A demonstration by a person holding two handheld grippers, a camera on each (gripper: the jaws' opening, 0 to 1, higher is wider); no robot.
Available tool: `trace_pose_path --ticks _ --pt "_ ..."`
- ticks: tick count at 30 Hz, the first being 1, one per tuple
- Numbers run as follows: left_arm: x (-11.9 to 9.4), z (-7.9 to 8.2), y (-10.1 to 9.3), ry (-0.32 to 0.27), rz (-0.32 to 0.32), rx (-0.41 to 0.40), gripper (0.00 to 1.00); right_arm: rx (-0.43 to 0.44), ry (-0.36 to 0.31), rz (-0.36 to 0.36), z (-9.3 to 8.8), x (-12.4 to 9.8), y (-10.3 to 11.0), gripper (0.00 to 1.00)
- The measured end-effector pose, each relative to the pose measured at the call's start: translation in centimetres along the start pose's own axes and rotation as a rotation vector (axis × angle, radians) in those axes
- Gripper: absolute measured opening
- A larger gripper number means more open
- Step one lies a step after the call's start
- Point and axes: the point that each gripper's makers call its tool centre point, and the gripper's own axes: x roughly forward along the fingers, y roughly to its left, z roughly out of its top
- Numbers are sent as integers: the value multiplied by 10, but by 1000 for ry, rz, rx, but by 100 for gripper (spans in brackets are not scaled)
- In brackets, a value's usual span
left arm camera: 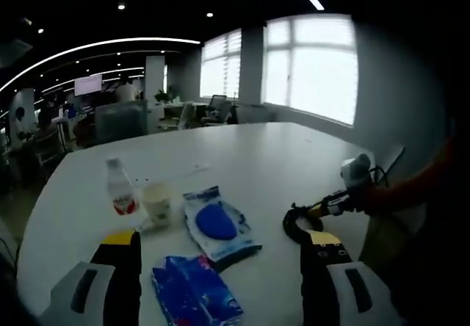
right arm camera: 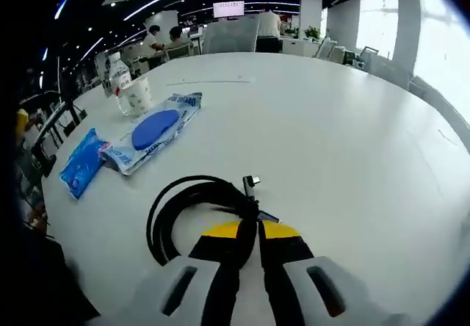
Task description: Arrange the tabletop items into an orderly group along one side of the table until the central work area is clear of visible clutter.
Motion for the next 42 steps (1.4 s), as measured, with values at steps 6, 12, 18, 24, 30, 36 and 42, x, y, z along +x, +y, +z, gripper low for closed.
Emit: trace_pose_path --ticks 6,12,18,24,30,36,42 --pt "3 -1 0 -3 38 -50 90 -5 -41 13 16 -7 1 19" --pt "5 -6 -4 14 65 -66 90 -25 -72 51 35 -13 5 28" --pt "7 -9 -10 23 68 -100 89 -75 -116 88 60 -19 11 32" --pt "10 -12 -17 35 72 -118 88 -133 -137 142 77 -18 21 37" --pt "10 -15 -19 46 110 -147 88 -197 -137 189 92 -18 29 41" --pt "11 -16 -23 54 123 -164 88 -221 -148 237 108 -22 38 48" --pt "13 -14 -30 52 114 -225 88 -221 -162 269 121 -23 44 54"
